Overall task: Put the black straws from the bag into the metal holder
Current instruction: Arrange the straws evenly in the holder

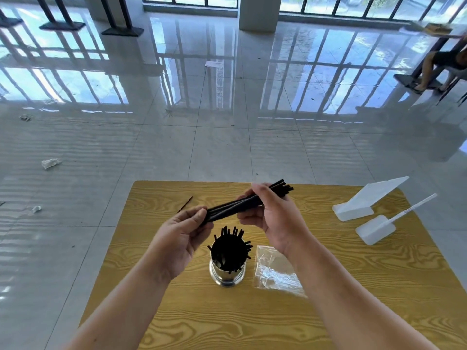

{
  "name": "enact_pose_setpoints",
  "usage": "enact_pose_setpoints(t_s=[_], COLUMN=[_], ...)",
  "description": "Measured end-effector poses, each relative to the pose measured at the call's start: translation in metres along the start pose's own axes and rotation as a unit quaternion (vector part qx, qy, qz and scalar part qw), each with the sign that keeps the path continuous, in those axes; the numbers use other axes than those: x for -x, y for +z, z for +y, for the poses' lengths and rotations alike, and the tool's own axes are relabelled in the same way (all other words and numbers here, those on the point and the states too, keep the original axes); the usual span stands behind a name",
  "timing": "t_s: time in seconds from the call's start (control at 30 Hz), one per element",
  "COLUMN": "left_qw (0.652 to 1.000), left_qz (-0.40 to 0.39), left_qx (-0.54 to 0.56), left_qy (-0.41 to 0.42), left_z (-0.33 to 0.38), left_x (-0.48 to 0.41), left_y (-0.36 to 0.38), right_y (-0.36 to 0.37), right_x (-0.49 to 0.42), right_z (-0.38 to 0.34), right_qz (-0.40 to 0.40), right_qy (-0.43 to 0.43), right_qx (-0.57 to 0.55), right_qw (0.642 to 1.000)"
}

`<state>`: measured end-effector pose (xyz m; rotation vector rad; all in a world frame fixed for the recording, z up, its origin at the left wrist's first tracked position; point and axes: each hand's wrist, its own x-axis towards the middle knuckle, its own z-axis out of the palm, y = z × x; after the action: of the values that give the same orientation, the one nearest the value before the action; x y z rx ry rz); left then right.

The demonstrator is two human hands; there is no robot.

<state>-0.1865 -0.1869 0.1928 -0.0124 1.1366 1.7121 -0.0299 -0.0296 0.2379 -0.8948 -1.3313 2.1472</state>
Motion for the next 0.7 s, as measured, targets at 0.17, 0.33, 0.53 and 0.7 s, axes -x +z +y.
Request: enact_pose_setpoints(t_s=[0.17, 0.33, 0.53, 0.7], left_qw=[0.954, 0.777, 0.680, 0.654], left_qz=[0.019, 0.063, 0.031, 0.000], left_qx=[-0.299, -0.623, -0.730, -0.753], left_qy=[-0.010, 0.064, 0.056, 0.072], left_z=[-0.019, -0.031, -0.046, -0.055], left_x=[-0.007, -0.019, -0.042, -0.051], left_y=[-0.022, -0.033, -0.017, -0.005], right_y=[-0.016, -0.018, -0.027, -0.035], right_x=[0.004, 0.009, 0.006, 0.007], right_z=[0.002, 0.036, 0.072, 0.079], right_qz=[0.006, -0.037, -0.048, 0.010], right_qy=[-0.123, -0.089, -0.026, -0.036], right_qx=[0.283, 0.396, 0.518, 0.515], right_qw=[0.951, 0.913, 0.854, 0.857])
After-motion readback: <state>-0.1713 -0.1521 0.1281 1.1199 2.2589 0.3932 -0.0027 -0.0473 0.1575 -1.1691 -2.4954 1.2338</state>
